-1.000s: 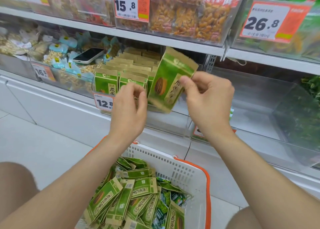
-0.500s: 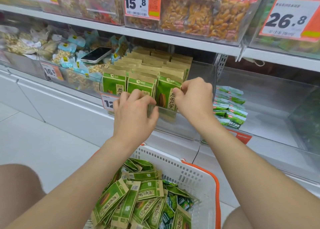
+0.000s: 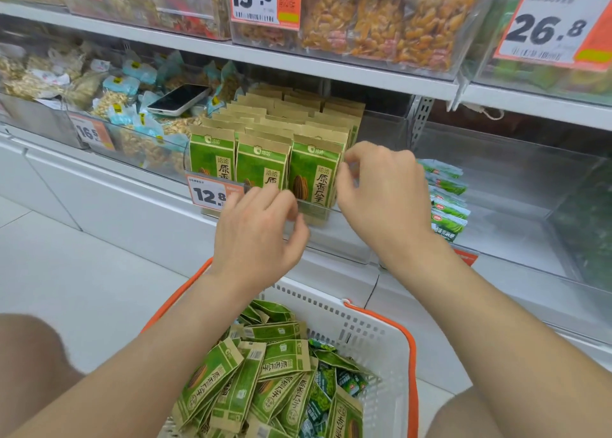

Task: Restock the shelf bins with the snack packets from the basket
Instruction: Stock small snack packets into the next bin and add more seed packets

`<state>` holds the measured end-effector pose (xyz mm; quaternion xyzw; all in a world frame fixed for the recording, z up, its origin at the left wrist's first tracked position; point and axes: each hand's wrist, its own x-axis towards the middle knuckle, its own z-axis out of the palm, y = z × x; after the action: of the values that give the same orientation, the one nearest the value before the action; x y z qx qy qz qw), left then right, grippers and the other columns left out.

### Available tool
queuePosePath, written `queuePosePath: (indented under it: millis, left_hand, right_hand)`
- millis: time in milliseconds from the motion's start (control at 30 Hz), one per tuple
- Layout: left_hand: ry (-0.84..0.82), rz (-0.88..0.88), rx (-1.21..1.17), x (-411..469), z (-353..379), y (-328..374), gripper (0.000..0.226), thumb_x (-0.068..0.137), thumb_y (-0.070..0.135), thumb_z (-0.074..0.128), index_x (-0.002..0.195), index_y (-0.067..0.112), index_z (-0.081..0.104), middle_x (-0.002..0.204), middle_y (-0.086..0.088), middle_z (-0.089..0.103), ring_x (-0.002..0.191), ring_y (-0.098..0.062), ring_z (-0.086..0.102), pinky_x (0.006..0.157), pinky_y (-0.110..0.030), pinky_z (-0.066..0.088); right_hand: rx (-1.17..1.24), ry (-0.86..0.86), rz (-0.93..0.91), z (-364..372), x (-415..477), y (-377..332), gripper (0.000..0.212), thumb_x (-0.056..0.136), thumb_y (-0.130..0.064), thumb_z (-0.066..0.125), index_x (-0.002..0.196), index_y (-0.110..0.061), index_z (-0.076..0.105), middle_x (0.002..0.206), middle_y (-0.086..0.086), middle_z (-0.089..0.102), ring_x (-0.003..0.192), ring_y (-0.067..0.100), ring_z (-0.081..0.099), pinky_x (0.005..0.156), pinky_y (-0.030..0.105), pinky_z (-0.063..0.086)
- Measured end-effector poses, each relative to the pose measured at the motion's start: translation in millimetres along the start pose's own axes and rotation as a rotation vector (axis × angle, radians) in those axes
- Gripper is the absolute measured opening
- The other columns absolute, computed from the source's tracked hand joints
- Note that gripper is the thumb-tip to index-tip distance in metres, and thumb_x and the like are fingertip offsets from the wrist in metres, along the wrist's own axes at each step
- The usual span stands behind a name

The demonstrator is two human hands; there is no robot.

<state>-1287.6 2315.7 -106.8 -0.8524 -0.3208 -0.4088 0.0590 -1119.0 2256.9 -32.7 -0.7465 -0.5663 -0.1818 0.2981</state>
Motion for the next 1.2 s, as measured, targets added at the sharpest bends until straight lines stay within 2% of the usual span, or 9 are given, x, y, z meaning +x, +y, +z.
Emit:
queuePosePath:
  millis: [100, 233, 367, 433, 533, 667, 833, 1067, 1200]
  left_hand:
    - [-0.161, -0.034, 0.009, -19, 13, -2, 0.026, 0.093, 0.036, 0.061, 0.071, 0.023, 0.055, 0.067, 0.008, 0.056, 0.057, -0.021, 0.054, 0.053, -0.031, 0.036]
    - [-0.659, -0.170, 0.129, -51, 48, -12, 0.031, 0.094, 0.049, 0.051, 0.078, 0.023, 0.059, 0.076, 0.002, 0.065, 0.074, -0.030, 0.066, 0.062, -0.033, 0.048]
    - [-0.943, -0.190, 0.251, -91, 80, -19, 0.019, 0.096, 0.036, 0.049, 0.091, 0.021, 0.060, 0.092, -0.001, 0.064, 0.085, -0.029, 0.068, 0.067, -0.035, 0.050]
    - [-1.055, -0.184, 0.313, -112, 94, -27, 0.012, 0.098, 0.027, 0.049, 0.102, 0.020, 0.059, 0.109, -0.004, 0.065, 0.098, -0.029, 0.066, 0.073, -0.038, 0.051]
    - [-1.170, -0.124, 0.336, -139, 114, -38, 0.030, 0.099, 0.018, 0.053, 0.129, 0.017, 0.054, 0.129, -0.007, 0.058, 0.120, -0.030, 0.059, 0.091, -0.043, 0.051]
    - [-1.331, -0.058, 0.248, -161, 134, -39, 0.037, 0.098, 0.008, 0.060, 0.133, 0.013, 0.048, 0.127, -0.009, 0.059, 0.113, -0.031, 0.063, 0.090, -0.046, 0.055]
    - [-1.261, -0.022, 0.345, -172, 147, -38, 0.040, 0.096, 0.012, 0.065, 0.128, 0.014, 0.042, 0.116, -0.006, 0.064, 0.096, -0.030, 0.072, 0.068, -0.042, 0.055]
    - [-1.306, -0.039, 0.436, -163, 154, -32, 0.023, 0.099, 0.010, 0.063, 0.121, 0.018, 0.061, 0.115, -0.003, 0.068, 0.102, -0.028, 0.070, 0.076, -0.040, 0.058]
    - [-1.284, 0.086, 0.499, -157, 150, -21, 0.028, 0.099, 0.005, 0.060, 0.122, 0.020, 0.063, 0.121, 0.000, 0.069, 0.111, -0.026, 0.069, 0.073, -0.037, 0.045]
  right_hand:
    - [0.119, -0.041, -0.058, -19, -23, -19, 0.025, 0.090, -0.038, 0.050, 0.090, -0.024, 0.071, 0.073, -0.003, 0.071, 0.070, 0.026, 0.067, 0.064, 0.038, 0.057]
    - [-0.016, -0.554, -0.190, 0, -53, -22, 0.018, 0.090, -0.031, 0.052, 0.086, -0.019, 0.065, 0.070, 0.001, 0.057, 0.071, 0.031, 0.060, 0.060, 0.036, 0.052]
    - [-0.206, -0.911, -0.316, 20, -78, -16, 0.019, 0.097, -0.020, 0.055, 0.083, -0.018, 0.041, 0.072, 0.000, 0.031, 0.073, 0.031, 0.043, 0.063, 0.035, 0.036]
    - [-0.270, -0.974, -0.343, 28, -84, -14, 0.030, 0.097, -0.018, 0.055, 0.076, -0.017, 0.034, 0.074, 0.000, 0.031, 0.071, 0.029, 0.043, 0.060, 0.034, 0.034]
    - [-0.292, -1.032, -0.347, 32, -84, -10, 0.038, 0.098, -0.019, 0.055, 0.071, -0.021, 0.029, 0.075, 0.000, 0.032, 0.062, 0.024, 0.039, 0.052, 0.030, 0.024]
    - [-0.285, -1.071, -0.314, 33, -77, -3, 0.033, 0.101, -0.022, 0.053, 0.075, -0.021, 0.033, 0.078, -0.002, 0.031, 0.062, 0.020, 0.035, 0.050, 0.029, 0.023]
    - [-0.285, -1.075, -0.329, 39, -75, 0, 0.030, 0.102, -0.024, 0.052, 0.076, -0.022, 0.035, 0.078, -0.001, 0.033, 0.063, 0.021, 0.040, 0.050, 0.029, 0.025]
    - [-0.242, -1.127, -0.350, 43, -81, 2, 0.004, 0.100, -0.023, 0.055, 0.099, -0.019, 0.053, 0.088, 0.003, 0.047, 0.061, 0.019, 0.042, 0.050, 0.029, 0.029]
    - [-0.237, -1.169, -0.353, 41, -85, 2, 0.010, 0.102, -0.026, 0.053, 0.099, -0.022, 0.044, 0.081, 0.001, 0.035, 0.062, 0.018, 0.040, 0.049, 0.029, 0.029]
